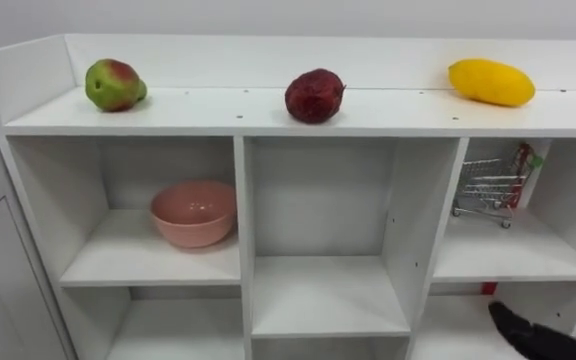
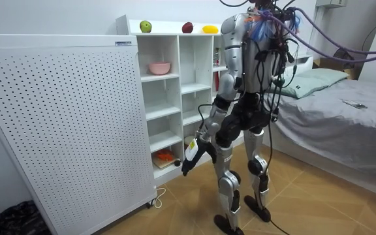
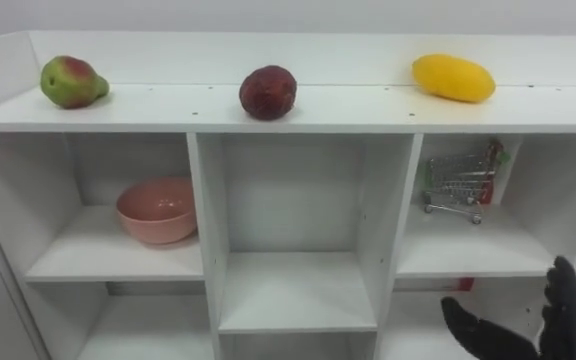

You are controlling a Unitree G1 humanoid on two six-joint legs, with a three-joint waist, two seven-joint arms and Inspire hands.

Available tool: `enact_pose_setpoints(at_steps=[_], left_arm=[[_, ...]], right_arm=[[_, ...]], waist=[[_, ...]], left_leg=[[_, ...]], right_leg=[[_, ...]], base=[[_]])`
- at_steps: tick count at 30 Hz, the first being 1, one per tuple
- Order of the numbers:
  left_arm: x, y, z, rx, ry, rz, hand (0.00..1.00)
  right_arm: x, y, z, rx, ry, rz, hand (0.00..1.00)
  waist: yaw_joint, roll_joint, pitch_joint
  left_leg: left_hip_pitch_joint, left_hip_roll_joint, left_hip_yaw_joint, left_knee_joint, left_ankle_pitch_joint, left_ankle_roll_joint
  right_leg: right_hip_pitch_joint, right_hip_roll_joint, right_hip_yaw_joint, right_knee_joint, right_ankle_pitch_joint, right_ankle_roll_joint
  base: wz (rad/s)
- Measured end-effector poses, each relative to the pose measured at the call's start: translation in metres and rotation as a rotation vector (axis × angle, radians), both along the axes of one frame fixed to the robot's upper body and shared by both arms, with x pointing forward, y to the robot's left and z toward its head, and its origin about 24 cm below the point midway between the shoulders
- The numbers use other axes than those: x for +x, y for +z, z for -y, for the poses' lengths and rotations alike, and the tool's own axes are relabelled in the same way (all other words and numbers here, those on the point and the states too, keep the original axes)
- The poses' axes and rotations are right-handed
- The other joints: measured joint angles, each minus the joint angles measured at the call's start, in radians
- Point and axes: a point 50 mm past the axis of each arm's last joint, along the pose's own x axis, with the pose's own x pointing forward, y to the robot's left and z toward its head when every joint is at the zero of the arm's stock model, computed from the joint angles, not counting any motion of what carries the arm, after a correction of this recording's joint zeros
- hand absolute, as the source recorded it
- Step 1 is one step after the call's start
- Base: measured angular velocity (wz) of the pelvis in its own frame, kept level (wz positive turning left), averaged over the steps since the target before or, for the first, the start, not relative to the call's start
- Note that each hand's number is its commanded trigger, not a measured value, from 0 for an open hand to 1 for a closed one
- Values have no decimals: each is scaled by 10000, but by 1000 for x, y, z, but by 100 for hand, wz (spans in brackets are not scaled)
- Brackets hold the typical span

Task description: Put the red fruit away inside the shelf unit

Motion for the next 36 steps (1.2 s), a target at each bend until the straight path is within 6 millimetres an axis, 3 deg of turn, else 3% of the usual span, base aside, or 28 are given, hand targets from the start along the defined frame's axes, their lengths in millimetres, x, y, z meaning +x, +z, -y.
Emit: enact_pose_setpoints(at_steps=[5, 11, 14, 19, 30, 36], left_arm=[[0, -1, 2, -138, -84, 89, 0], [1, -2, 4, -500, -164, -150, 0], [4, -2, 5, -565, -234, -160, 0], [16, -1, 6, -619, -519, 125, 0], [28, 1, 3, -466, -799, 466, 0], [37, 4, -3, -279, -915, 615, 0]], right_arm=[[3, 21, -11, -607, 339, 905, 0], [20, 57, -25, -713, 937, 2394, 0], [24, 68, -30, -784, 1235, 2819, 0], [34, 93, -38, -1021, 1661, 3654, 0], [66, 110, -32, -264, 1997, 3755, 0], [82, 132, -33, -389, 2650, 3888, 0]], waist=[[258, -71, 19], [289, -361, 53], [325, -412, 16], [526, -448, 51], [850, -596, 169], [1059, -750, 122]], left_leg=[[12, 12, 37, 17, 19, -1], [-78, 12, -36, 58, 23, -2], [-197, 18, -63, 64, 20, -5], [-375, -4, -307, 95, 22, -4], [-559, 1, -621, 45, 36, -25], [-517, -24, -931, 36, 37, -25]], right_leg=[[-24, 9, 94, 73, 10, -18], [-41, 7, -78, 27, 11, -19], [-157, 11, -134, 42, 11, -20], [-201, 6, -223, 7, 14, -21], [-330, 35, -401, -10, 14, -22], [-260, 42, -421, -4, 16, -24]], base=[[-5], [5], [2], [5], [5], [4]])
